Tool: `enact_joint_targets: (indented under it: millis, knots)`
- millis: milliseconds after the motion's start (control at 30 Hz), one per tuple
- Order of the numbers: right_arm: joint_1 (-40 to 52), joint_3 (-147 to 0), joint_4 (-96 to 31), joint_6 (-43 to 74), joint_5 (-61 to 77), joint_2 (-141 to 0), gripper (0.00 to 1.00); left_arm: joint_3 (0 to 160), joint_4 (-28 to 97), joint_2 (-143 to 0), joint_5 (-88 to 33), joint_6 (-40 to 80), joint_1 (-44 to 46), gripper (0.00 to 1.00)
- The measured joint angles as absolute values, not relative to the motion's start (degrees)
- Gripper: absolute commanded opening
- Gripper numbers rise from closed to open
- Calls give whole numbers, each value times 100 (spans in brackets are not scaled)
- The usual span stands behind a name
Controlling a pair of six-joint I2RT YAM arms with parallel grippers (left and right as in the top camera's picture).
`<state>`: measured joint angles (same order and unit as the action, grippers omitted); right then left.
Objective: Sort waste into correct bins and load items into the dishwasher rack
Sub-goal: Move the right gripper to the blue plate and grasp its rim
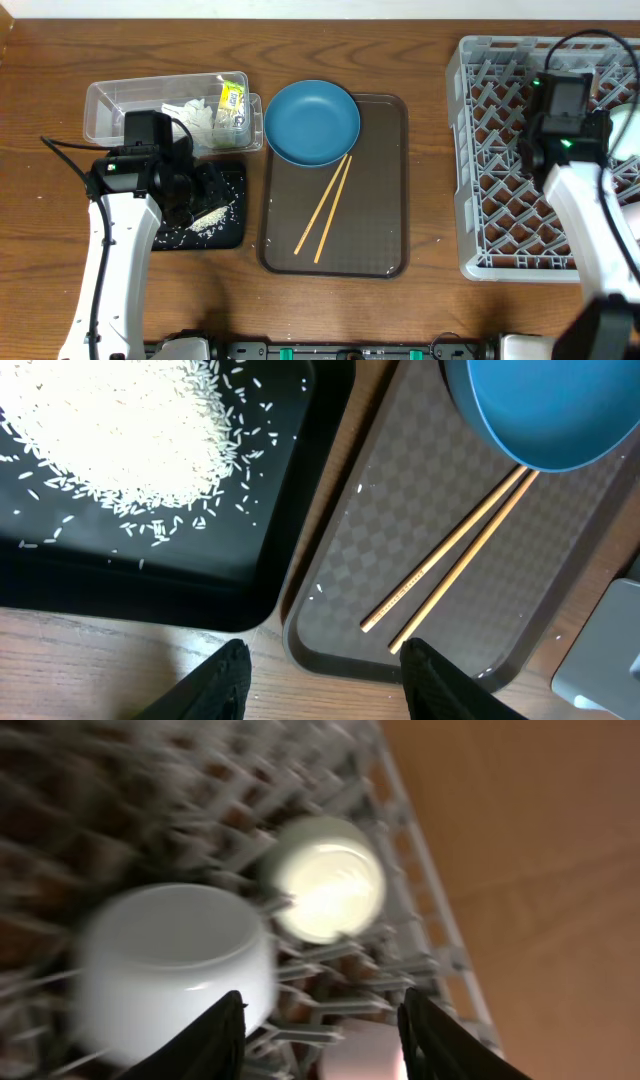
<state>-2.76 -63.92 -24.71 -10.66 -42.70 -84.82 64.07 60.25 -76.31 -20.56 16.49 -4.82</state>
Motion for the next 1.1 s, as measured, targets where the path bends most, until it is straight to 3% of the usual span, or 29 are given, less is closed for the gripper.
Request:
enact_joint_targets:
  millis: [367, 433, 767, 867, 1100]
  knots:
    - [650, -6392, -2536, 427, 204, -8171, 51, 6407, 6025, -7631, -2056, 1649, -482, 52]
    - [958, -6392, -2290, 690, 698, -8270, 52, 6407, 6027, -7631, -2051, 1625, -482, 62]
    - [2364, -6392, -1063, 1619, 753, -9570, 49, 6407, 6023, -7631, -2053, 1649, -482, 64]
    - [2574, -6392, -650, 1905, 539, -10016, 43, 6407, 6023, -7631, -2056, 1649, -482, 64]
    - [2722, -6488, -401, 2512, 207, -10803, 43, 6407, 6027, -7631, -2056, 1649, -482, 64]
